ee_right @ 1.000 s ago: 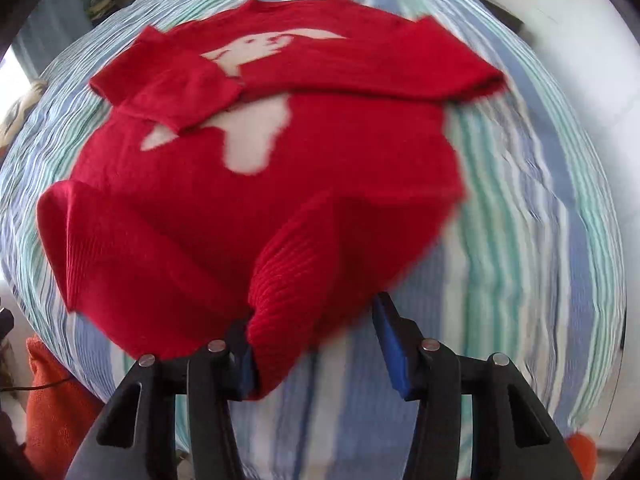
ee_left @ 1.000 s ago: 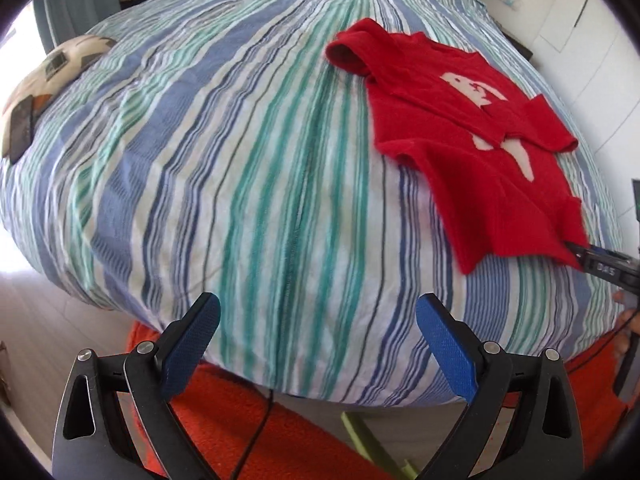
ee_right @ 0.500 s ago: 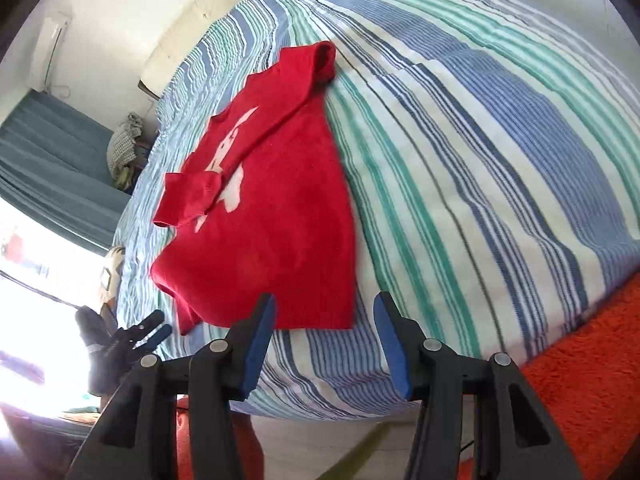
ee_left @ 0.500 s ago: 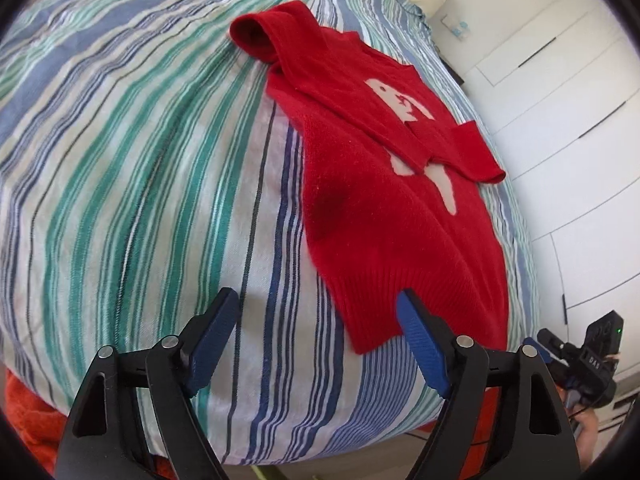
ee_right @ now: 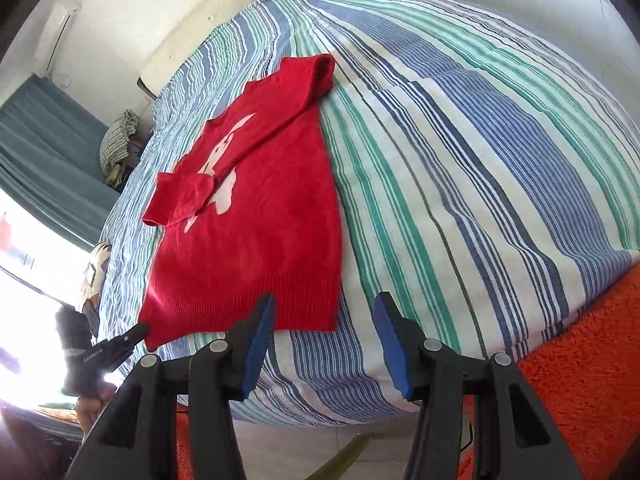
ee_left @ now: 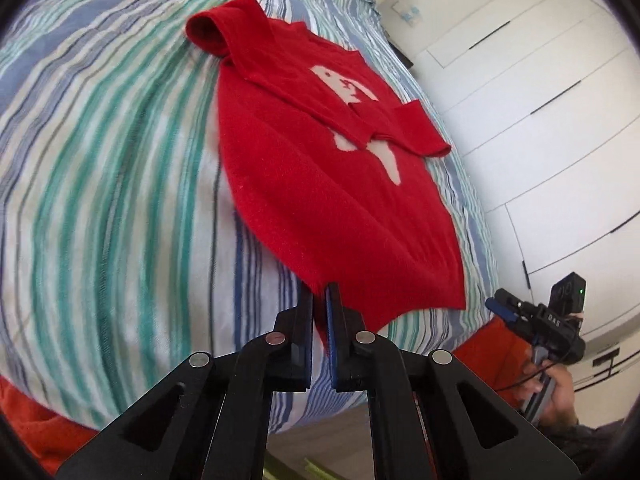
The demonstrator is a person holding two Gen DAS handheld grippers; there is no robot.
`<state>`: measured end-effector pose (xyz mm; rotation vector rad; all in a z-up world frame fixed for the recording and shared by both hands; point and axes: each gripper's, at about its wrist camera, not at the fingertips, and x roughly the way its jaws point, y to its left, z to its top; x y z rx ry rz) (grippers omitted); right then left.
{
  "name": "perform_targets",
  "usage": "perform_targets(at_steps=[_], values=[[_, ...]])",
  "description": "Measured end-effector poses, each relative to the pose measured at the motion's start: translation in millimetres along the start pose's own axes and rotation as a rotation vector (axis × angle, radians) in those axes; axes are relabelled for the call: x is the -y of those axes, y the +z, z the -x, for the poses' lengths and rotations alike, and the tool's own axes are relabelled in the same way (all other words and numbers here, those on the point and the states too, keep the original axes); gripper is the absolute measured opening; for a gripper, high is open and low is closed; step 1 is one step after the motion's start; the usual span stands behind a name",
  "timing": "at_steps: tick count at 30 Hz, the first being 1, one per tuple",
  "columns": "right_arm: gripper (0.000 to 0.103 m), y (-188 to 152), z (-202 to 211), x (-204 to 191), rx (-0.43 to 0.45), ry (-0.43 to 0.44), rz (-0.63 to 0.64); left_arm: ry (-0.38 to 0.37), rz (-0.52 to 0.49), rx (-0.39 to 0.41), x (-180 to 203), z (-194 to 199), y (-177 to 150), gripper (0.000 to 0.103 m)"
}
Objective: Fold small clothes
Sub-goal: 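Lower the left tool onto the sweater hem and close it, then close the right tool on the sweater hem beside the left tool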
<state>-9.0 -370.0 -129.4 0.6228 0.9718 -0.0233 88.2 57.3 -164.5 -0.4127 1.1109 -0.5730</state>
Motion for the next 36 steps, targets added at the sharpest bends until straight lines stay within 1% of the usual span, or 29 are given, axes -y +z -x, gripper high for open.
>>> perform_targets(at_steps=[1, 2, 3, 4, 5, 6, 7, 9, 11, 13, 14, 15, 16, 17, 18, 22, 24, 25, 26, 28, 29, 31, 33, 36], values=[[0.053, 0, -1, 2, -0.006, 0.004, -0.009, 0.025, -0.012, -0.005, 0, 5, -3, 0.005], [0.054, 1, -5, 3, -0.017, 0.007, -0.017, 0.06, -0.021, -0.013, 1, 7, -5, 0.007], [0.054, 2, -9, 4, -0.032, 0.013, -0.023, 0.08, -0.03, -0.023, 1, 5, -7, 0.02], [0.054, 3, -14, 4, -0.044, 0.019, -0.03, 0.086, -0.034, -0.029, -1, 3, -8, 0.032], [0.054, 5, -17, 4, -0.051, 0.025, -0.038, 0.094, -0.027, -0.024, -3, 0, -9, 0.059], [0.054, 7, -20, 5, -0.057, 0.036, -0.048, 0.103, -0.006, -0.005, -5, -2, -9, 0.075], [0.054, 8, -22, 6, -0.061, 0.046, -0.062, 0.101, 0.02, 0.015, -9, -4, -9, 0.076], [0.054, 11, -23, 12, -0.063, 0.048, -0.082, 0.05, 0.078, 0.009, -16, -10, -9, 0.076], [0.054, 13, -29, 19, -0.098, 0.045, -0.091, 0.024, 0.114, -0.006, -15, -21, -8, 0.073], [0.054, 14, -40, 23, -0.136, 0.086, -0.091, 0.022, 0.097, -0.046, -7, -35, -8, 0.06], [0.054, 14, -49, 24, -0.161, 0.108, -0.087, 0.03, 0.086, -0.071, -3, -43, -8, 0.039], [0.055, 14, -57, 24, -0.18, 0.123, -0.087, 0.044, 0.085, -0.101, 0, -51, -8, 0.007], [0.055, 13, -65, 23, -0.199, 0.136, -0.081, 0.058, 0.092, -0.124, 1, -57, -9, 0.003], [0.045, 14, -68, 19, -0.204, 0.139, -0.061, 0.071, 0.1, -0.117, 2, -56, -10, 0.003], [0.004, 15, -67, 15, -0.194, 0.124, -0.034, 0.085, 0.102, -0.107, 3, -51, -10, 0.002], [0.004, 16, -38, 4, -0.167, 0.034, 0.02, 0.197, 0.076, -0.047, 5, -5, -14, 0.002], [0.004, 12, -24, -4, -0.176, -0.003, 0.048, 0.236, 0.069, -0.049, 3, 7, -16, 0.002], [0.004, 8, -24, -8, -0.186, -0.02, 0.056, 0.248, 0.063, -0.058, 2, 7, -18, 0.002], [0.004, 4, -27, -11, -0.199, -0.037, 0.066, 0.276, 0.044, -0.067, 3, 3, -18, 0.002], [0.003, -1, -45, -14, -0.227, -0.099, 0.095, 0.347, -0.007, -0.086, 5, -12, -19, 0.002], [0.003, -4, -56, -10, -0.242, -0.121, 0.088, 0.369, -0.007, -0.102, 2, -22, -20, 0.002], [0.003, -7, -72, 1, -0.262, -0.13, 0.045, 0.388, 0.017, -0.113, -8, -36, -18, 0.002], [0.003, -6, -73, 4, -0.257, -0.122, 0.031, 0.394, 0.032, -0.102, -11, -36, -19, 0.002], [0.003, -6, -72, 6, -0.25, -0.116, 0.033, 0.403, 0.021, -0.093, -11, -35, -21, 0.002]])
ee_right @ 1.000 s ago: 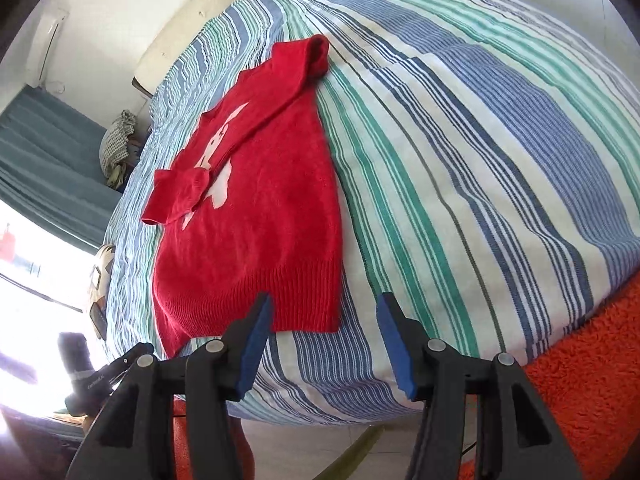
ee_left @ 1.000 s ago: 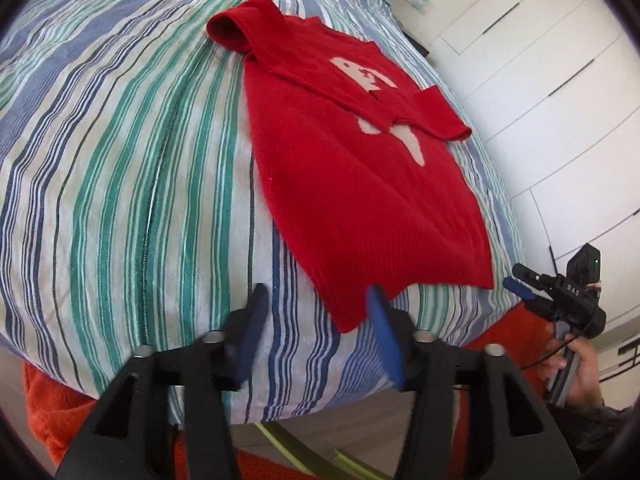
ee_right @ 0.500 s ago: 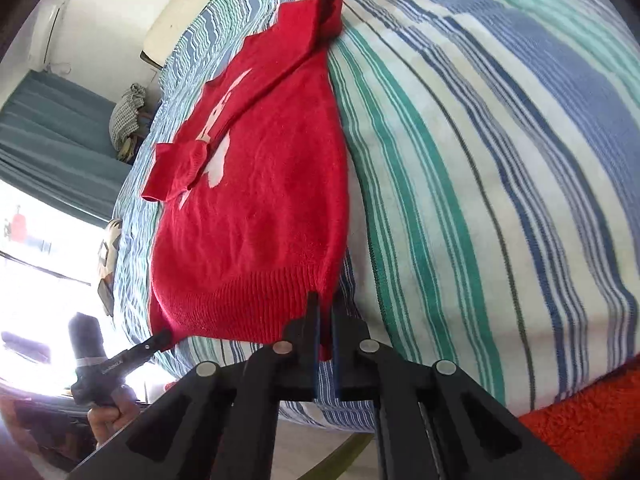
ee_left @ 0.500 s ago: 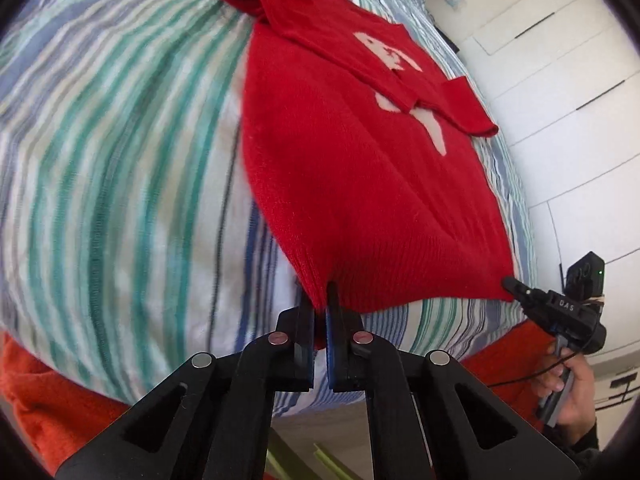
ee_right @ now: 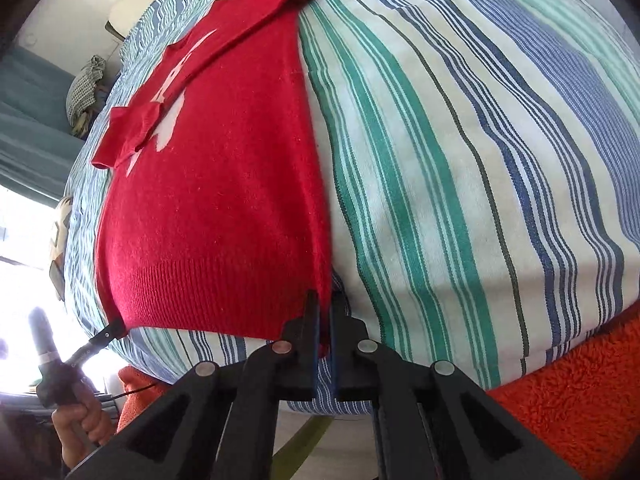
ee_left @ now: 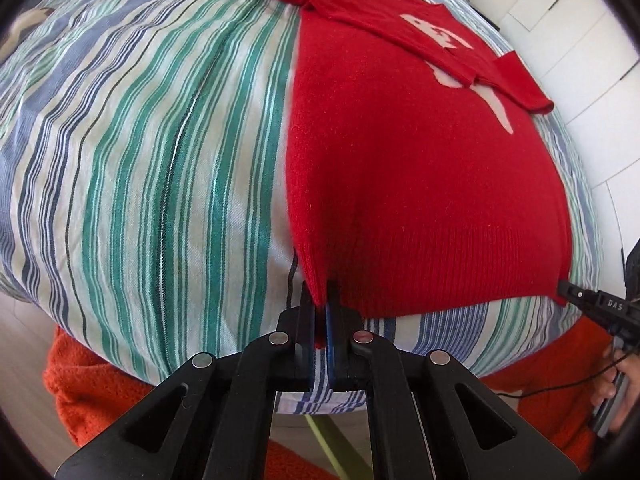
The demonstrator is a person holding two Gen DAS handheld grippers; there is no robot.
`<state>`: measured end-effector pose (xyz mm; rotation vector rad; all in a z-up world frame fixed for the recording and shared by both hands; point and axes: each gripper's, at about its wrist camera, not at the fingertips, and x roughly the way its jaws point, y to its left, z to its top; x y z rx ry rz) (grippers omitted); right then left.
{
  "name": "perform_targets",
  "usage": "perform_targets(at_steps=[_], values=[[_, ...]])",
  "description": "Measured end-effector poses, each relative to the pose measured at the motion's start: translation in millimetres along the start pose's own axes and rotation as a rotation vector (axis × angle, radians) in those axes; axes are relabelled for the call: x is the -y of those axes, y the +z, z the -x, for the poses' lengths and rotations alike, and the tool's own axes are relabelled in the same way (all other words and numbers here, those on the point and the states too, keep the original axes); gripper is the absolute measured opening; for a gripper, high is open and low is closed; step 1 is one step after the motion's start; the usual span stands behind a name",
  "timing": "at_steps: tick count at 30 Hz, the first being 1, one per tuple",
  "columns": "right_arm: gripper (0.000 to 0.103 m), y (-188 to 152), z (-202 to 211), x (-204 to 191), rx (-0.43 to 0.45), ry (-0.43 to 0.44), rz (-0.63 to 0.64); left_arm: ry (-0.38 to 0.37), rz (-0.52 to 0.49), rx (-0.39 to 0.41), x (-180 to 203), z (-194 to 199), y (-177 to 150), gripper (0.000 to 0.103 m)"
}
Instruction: Fold small clothes
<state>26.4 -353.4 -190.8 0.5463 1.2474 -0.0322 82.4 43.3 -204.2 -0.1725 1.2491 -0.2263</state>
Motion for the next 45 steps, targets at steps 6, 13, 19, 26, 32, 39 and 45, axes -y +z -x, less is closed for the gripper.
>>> perform_targets(at_steps=[6, 13, 19, 26, 32, 39, 45], values=[[0.003, -1, 1, -3, 0.007, -0.011, 0.01, 0.015, -0.017, 0.012, 8, -3, -1, 0.002], [0.003, -2, 0, -5, 0.013, -0.008, 0.008, 0.017, -0.016, 0.023, 9, -4, -1, 0.003], [0.003, -3, 0, -5, 0.017, -0.005, 0.004, 0.029, -0.026, 0.027, 10, -4, -3, 0.003], [0.002, -3, 0, -2, 0.02, -0.002, 0.004, 0.039, -0.039, 0.032, 12, -6, -2, 0.003], [0.002, -3, 0, -1, 0.021, -0.004, 0.006, 0.044, -0.049, 0.039, 14, -8, -1, 0.003], [0.002, -3, -1, -2, 0.021, -0.006, 0.007, 0.053, -0.058, 0.044, 16, -9, -1, 0.004], [0.002, -1, -2, -1, 0.008, 0.002, -0.006, 0.037, -0.029, 0.022, 11, -11, 3, 0.004]])
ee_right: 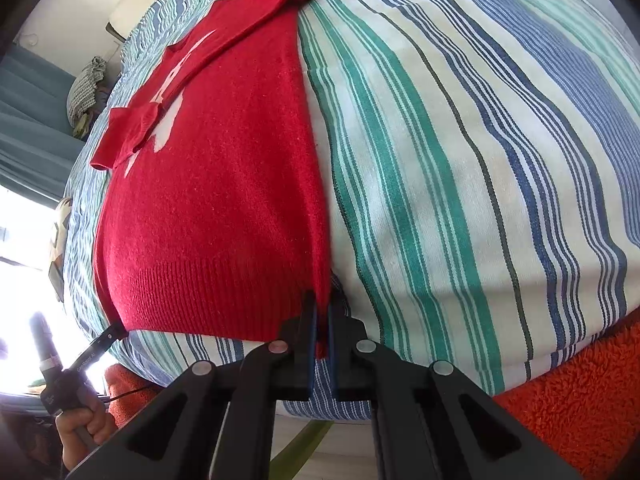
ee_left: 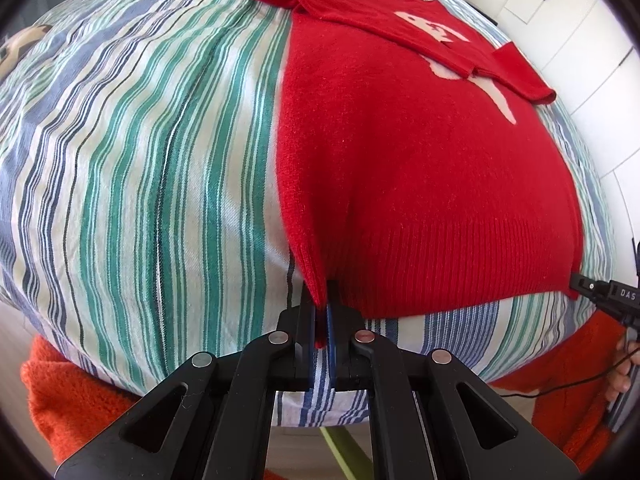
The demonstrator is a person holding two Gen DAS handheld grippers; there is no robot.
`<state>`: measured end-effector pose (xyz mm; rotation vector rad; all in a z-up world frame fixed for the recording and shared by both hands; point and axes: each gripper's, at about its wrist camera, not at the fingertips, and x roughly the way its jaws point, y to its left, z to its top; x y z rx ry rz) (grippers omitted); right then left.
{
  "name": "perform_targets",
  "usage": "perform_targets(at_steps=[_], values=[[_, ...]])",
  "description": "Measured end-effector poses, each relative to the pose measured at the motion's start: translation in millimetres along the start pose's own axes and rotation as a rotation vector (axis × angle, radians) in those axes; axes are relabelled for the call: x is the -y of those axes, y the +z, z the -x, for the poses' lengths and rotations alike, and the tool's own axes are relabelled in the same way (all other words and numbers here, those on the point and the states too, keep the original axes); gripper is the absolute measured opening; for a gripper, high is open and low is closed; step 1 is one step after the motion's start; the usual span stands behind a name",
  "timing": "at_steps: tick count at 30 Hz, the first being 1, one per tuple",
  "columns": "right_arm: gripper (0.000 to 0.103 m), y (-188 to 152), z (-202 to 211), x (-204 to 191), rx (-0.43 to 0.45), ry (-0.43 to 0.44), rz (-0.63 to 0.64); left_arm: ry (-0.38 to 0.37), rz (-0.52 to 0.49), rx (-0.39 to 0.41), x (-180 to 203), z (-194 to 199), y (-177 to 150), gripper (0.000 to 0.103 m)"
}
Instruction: Fold small clothes
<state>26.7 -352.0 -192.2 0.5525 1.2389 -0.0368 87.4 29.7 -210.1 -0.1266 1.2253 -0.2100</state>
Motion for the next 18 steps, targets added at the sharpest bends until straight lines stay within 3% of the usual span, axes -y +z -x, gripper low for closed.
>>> perform_targets(at_steps=[18], values=[[0.002, 3.3, -2.9, -2.9, -0.011, -0.009, -0.025, 0.029, 0.014, -0.08, 6.4, -2.6, 10.0, 0.004]])
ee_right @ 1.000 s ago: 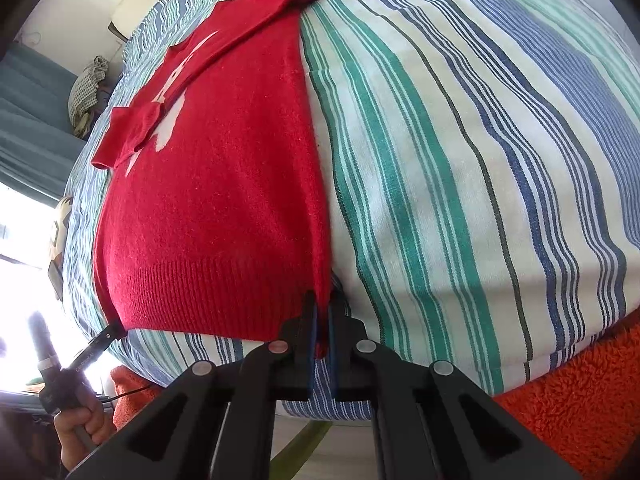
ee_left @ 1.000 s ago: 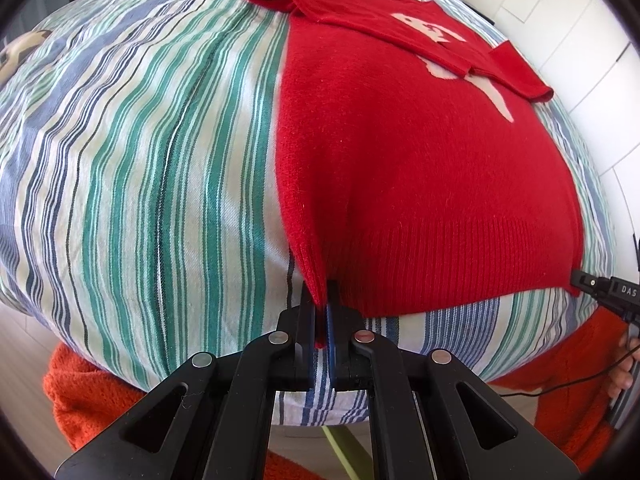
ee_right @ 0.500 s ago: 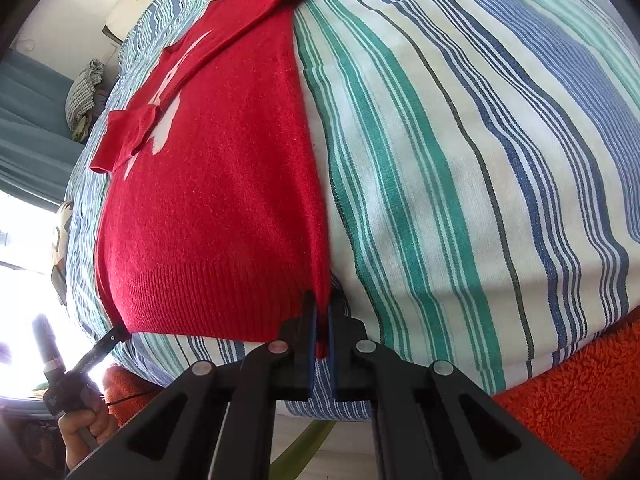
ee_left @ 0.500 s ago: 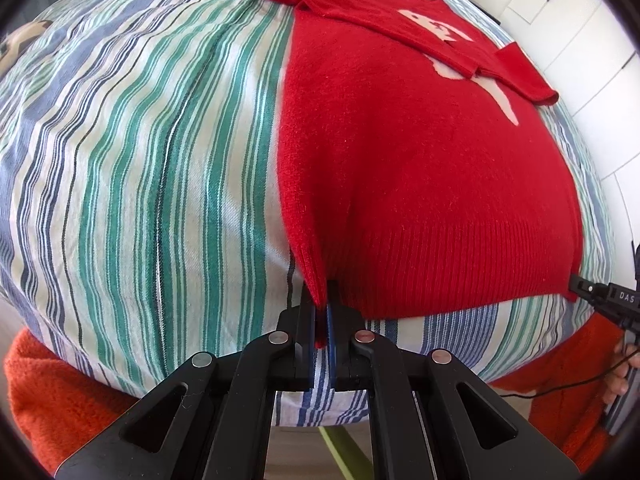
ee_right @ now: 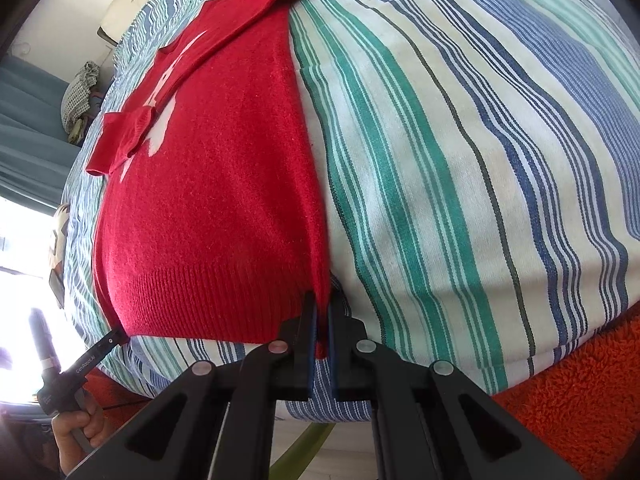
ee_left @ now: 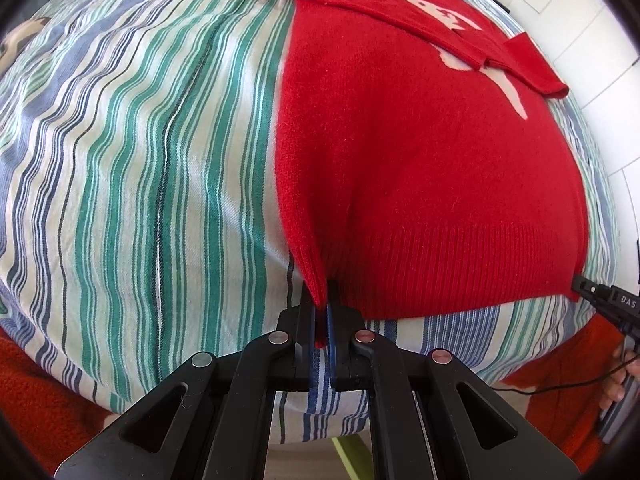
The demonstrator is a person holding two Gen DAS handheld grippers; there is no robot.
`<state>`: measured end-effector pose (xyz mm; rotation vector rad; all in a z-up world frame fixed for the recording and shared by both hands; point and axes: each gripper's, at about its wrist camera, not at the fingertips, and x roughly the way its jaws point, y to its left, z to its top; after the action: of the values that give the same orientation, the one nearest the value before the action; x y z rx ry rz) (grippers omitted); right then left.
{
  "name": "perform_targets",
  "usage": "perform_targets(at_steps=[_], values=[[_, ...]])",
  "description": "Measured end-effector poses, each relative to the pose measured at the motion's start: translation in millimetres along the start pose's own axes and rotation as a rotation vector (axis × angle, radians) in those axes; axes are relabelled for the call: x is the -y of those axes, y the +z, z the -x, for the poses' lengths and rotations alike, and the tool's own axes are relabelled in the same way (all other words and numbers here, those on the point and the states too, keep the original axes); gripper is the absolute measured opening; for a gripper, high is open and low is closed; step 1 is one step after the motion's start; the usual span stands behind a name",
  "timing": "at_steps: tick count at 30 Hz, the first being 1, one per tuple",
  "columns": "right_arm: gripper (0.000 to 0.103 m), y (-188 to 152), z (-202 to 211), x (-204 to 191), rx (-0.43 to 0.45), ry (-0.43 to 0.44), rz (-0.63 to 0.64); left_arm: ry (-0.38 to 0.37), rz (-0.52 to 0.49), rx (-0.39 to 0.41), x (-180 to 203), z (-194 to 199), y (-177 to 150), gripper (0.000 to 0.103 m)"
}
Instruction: Fold small clothes
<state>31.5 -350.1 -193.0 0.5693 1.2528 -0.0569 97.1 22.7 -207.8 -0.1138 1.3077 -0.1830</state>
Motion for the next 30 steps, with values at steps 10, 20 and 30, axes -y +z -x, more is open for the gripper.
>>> perform_targets(at_steps=[10, 20, 30], values=[[0.005, 0, 1, -7, 0.004, -0.005, 0.009, -0.028, 0.038, 0.001, -7, 4, -2, 0.006], [0.058, 32, 87, -96, 0.19, -0.298, 0.513, 0.067, 0.003, 0.152, -14, 89, -46, 0.068], [0.063, 122, -58, -227, 0.202, -0.286, 1.228, 0.141, 0.225, 0.399, -76, 108, -34, 0.073]])
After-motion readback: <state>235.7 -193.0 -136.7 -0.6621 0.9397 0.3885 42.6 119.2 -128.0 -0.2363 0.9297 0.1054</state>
